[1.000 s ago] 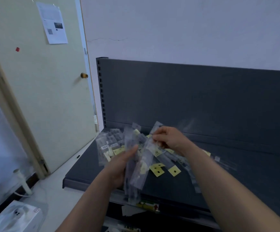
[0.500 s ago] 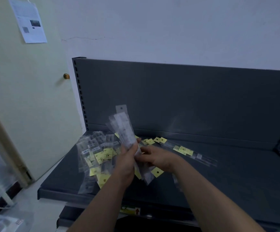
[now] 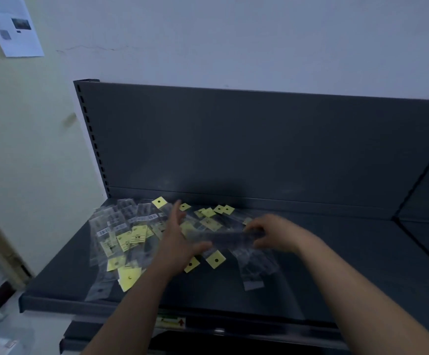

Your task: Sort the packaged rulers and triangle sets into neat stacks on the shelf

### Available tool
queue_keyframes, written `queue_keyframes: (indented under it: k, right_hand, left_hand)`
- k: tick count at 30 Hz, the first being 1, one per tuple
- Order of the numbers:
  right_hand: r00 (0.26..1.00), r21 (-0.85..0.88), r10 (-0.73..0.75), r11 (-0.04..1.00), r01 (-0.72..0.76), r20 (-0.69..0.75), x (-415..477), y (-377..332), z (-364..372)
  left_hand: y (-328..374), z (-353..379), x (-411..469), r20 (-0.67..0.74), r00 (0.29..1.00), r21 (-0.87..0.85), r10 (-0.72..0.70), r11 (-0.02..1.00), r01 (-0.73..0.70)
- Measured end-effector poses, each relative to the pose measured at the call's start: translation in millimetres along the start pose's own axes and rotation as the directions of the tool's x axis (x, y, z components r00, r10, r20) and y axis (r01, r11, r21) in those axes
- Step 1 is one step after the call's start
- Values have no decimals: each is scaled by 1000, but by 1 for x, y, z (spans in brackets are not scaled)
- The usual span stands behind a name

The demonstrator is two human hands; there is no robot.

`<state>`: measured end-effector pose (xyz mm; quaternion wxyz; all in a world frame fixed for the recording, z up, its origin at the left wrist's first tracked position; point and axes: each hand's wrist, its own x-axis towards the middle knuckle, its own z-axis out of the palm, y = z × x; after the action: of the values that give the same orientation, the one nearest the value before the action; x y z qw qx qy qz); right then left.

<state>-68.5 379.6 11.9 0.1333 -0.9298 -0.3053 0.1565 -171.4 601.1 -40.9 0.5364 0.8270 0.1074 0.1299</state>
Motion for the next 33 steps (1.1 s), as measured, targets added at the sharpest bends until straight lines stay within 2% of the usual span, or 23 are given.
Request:
queue_keyframes:
  k: [3,7,11,14,19,26,29,33]
  right_hand:
    - [999,16,37,999,-36,-35,-3,13,23]
    - [976,141,90,988,-62,-198,-14,40,40]
    - [958,290,80,957,3,-275,-26,51,48]
    - [939,328,35,941,85,-343,-28,54,49]
    - [921,420,102,905,72,-376,-36,75,61]
    - [882,516,123,844,148,-456,-43,74,75]
    - [871,529,162,839,126,-464,-57,84,68]
    - [878,523,229,852,29,-421,-83,112,57]
  left_hand:
    - [-7,19,1,110,994,188,10,982,-30]
    - [-10,26,0,104,995,306,-6,952,-26]
    - [-7,32,-6,111,994,281,10,959,-41]
    - [-1,40,-10,74,996,264,47,962,-65]
    - [-1,45,-22,60,997,263,54,962,-68]
    - [6,62,-29,22,999,251,37,967,-42]
    - [20,69,-27,8,999,221,50,974,-50]
    - [45,99,-20,120,991,211,60,974,-85]
